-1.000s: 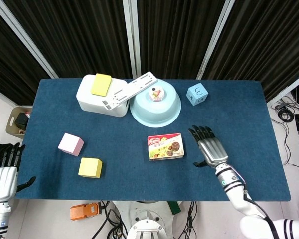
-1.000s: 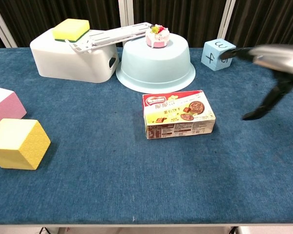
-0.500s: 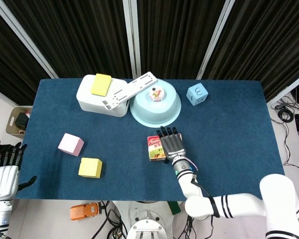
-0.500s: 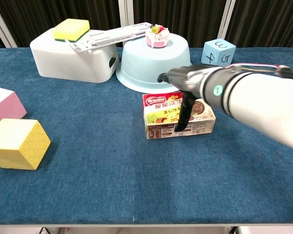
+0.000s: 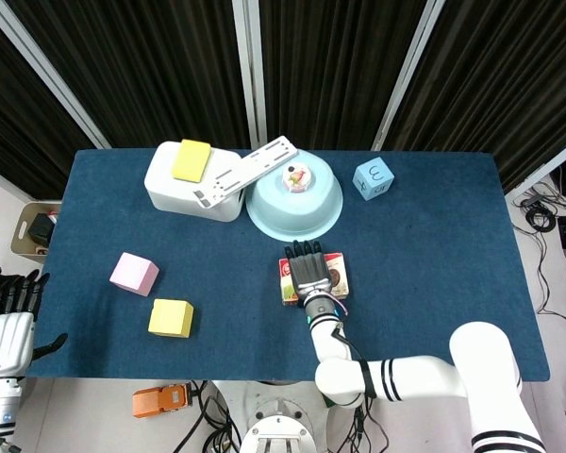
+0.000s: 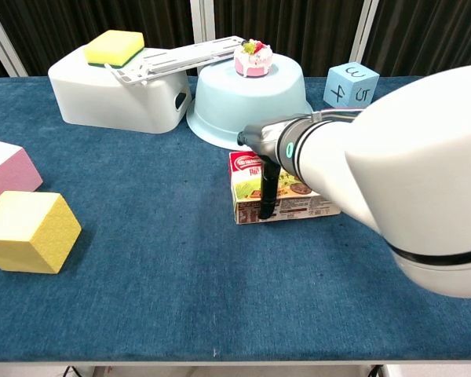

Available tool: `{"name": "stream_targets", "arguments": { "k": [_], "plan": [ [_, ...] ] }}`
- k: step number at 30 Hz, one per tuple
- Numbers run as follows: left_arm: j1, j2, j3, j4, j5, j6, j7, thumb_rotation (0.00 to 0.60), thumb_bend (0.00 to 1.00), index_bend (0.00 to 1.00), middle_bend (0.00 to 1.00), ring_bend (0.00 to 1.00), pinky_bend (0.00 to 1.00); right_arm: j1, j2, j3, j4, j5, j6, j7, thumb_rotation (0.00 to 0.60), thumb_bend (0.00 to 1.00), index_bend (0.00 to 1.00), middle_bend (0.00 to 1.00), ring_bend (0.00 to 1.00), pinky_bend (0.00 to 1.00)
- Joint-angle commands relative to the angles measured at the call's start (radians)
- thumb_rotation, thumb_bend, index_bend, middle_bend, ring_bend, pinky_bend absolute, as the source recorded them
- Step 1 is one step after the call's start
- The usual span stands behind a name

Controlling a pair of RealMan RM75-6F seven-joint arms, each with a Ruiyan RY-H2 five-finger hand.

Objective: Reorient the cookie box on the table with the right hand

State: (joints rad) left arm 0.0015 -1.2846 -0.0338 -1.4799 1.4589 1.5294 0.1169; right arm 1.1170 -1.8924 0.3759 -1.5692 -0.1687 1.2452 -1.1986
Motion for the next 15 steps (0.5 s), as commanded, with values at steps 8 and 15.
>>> {"name": "stream_targets", "arguments": {
  "k": [8, 15],
  "plan": [
    [0.003, 0.0, 0.0, 0.01, -0.01, -0.003, -0.011, 0.6, 0.13, 0.0, 0.0, 0.0, 0.0, -0.009, -0.003, -0.017, 0.045, -0.054, -0.082, 0.086, 0.6, 0.19, 0.46, 0.3, 0.16, 0.07],
    [0.009, -0.002, 0.003, 0.021, -0.012, -0.001, -0.022, 0.6, 0.13, 0.0, 0.0, 0.0, 0.0, -0.174, 0.16, -0.031, -0.101, -0.264, -0.215, 0.405, 0.6, 0.2, 0.51, 0.33, 0.21, 0.16]
  ]
}}
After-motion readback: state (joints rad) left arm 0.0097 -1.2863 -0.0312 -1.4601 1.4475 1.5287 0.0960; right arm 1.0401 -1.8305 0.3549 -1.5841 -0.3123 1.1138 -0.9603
